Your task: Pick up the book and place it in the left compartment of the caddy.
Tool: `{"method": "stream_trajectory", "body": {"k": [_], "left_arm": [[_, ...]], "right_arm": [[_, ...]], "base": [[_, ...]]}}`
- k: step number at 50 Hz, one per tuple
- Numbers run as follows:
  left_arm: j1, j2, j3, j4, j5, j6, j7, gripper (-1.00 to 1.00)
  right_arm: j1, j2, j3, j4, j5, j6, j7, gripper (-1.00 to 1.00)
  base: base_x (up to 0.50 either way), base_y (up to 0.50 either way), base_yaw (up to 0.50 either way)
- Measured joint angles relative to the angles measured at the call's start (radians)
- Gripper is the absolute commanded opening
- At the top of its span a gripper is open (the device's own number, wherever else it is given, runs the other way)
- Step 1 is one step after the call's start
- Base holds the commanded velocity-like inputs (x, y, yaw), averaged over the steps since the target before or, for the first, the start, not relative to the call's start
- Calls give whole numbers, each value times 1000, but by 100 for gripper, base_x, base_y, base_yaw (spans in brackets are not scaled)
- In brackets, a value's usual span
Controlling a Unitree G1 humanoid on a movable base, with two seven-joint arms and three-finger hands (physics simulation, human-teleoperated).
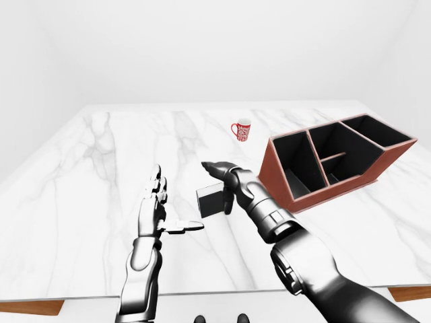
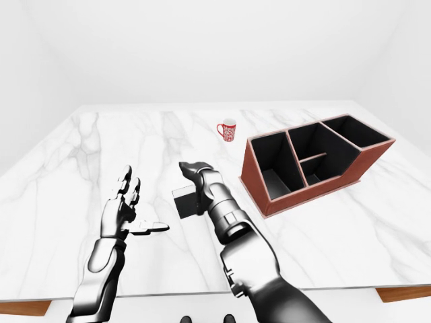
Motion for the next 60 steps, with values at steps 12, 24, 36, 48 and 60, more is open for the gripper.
{"method": "stream_trajectory", "body": {"k": [12,24,36,48,60], "left_arm": [[4,-1,0,-13,-8,3,-5,100],[7,-1,0,-20,-13,4,-9,100],[10,-1,-1,-27,-15,9,-11,100],[12,-1,-1,-26,-12,8,-11,100],[11,-1,-2,-24,-8,9,-11,100]], "right_arm": [[-39,38,11,181,-61,0,-124,100],[-49,64,11,253,-109,0,-219,-100],[-46,70,4,284,-101,0,-297,-100],[-60,50,-19,269,-29,0,-351,-100],[-93,4,-28,85,77,0,-331,-100]], "base": [[0,0,0],[0,0,0],[0,0,0],[0,0,0],[0,0,0]]}}
